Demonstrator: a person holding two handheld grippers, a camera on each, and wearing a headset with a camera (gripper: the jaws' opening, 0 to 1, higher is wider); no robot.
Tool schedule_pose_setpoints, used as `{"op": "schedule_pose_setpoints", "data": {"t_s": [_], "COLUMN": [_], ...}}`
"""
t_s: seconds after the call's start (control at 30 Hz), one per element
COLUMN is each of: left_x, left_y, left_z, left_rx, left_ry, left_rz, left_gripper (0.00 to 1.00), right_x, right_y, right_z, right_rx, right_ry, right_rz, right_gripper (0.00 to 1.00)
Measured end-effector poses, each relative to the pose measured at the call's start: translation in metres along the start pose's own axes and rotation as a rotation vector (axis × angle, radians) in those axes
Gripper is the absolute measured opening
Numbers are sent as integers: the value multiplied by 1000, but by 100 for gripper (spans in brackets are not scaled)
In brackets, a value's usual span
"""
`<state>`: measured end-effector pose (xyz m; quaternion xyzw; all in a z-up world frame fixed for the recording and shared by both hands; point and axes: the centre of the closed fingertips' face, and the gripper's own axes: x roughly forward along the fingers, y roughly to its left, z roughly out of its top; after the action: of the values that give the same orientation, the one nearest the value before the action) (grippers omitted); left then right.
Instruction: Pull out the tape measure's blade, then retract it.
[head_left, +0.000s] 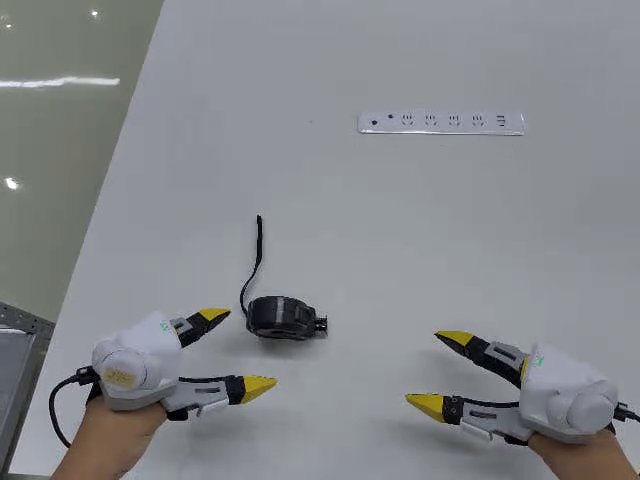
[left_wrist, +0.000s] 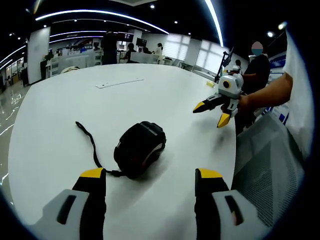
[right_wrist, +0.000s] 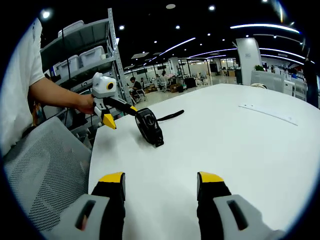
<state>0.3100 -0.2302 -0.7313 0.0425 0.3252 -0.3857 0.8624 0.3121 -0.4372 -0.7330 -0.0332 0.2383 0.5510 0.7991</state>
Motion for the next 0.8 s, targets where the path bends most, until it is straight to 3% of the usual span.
{"op": "schedule_pose_setpoints", "data": {"t_s": [0.8], "left_x": [20], "left_y": [20], "left_z": [0], "left_rx": [61], "left_ry": [84], "left_rz": [-25], "left_gripper": [66], "right_x": [22], "right_y": [-9], "right_z": [-2], "right_rx": [1], "right_ry": [-1], "right_rz": [45], "right_gripper": [56]}}
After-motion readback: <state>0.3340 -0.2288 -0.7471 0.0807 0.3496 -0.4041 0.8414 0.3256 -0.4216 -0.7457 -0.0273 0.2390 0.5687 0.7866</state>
